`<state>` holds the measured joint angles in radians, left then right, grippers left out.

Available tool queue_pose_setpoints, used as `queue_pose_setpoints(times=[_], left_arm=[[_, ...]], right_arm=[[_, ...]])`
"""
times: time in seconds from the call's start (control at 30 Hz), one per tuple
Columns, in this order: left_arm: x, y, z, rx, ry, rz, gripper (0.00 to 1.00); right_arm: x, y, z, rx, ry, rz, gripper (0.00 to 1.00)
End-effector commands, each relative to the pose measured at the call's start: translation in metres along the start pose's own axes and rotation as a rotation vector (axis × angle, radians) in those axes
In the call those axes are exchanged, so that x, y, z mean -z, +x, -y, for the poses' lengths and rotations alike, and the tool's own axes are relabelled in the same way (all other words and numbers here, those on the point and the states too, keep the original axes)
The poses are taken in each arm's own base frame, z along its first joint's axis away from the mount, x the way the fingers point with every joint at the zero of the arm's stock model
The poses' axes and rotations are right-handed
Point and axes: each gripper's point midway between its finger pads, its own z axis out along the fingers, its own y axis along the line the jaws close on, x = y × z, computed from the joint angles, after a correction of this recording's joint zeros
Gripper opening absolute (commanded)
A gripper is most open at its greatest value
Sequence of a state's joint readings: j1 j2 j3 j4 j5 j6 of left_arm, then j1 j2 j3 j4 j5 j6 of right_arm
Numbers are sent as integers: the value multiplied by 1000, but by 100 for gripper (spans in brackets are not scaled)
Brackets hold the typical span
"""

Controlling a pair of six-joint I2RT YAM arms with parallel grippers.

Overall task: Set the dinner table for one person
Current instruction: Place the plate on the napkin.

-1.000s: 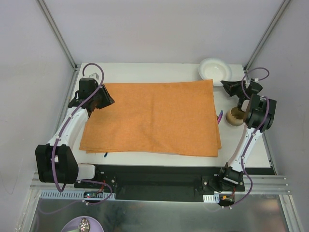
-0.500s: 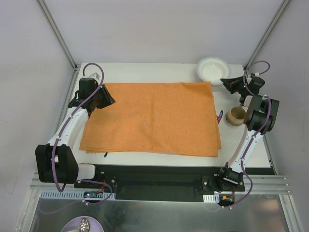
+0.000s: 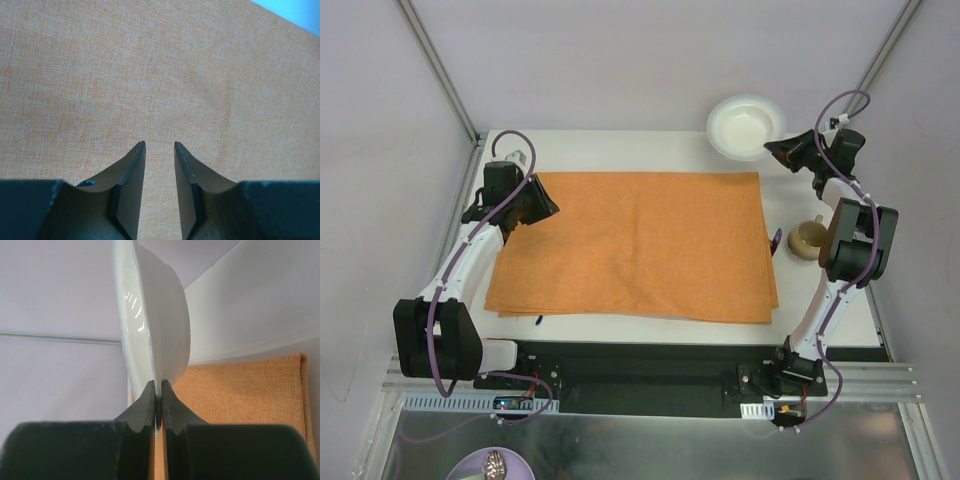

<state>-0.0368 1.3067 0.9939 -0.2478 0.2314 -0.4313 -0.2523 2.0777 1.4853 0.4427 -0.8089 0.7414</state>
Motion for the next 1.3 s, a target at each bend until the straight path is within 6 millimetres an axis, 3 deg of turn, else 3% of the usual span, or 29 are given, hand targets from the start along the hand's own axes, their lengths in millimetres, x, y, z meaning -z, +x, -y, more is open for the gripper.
queue_pose_setpoints(times=[0.0, 0.3, 0.43, 0.8, 1.1, 1.27], left_arm=[[9, -10, 5, 8, 30, 45, 29], [14, -8, 6, 13, 34, 56, 29], [17, -6, 5, 13, 31, 63, 28], [25, -3, 4, 8, 32, 82, 28], [29, -2, 3, 7, 32, 94, 28], [30, -1, 2, 5, 31, 93, 28]], right_arm=[[16, -3, -84, 194, -143, 4, 1], [5, 64, -77, 217, -124, -94, 1], [3, 105, -72, 224, -95, -150, 1], [5, 191, -81, 259, -105, -274, 1], [13, 254, -77, 269, -97, -377, 1], [14, 280, -74, 261, -100, -416, 1]])
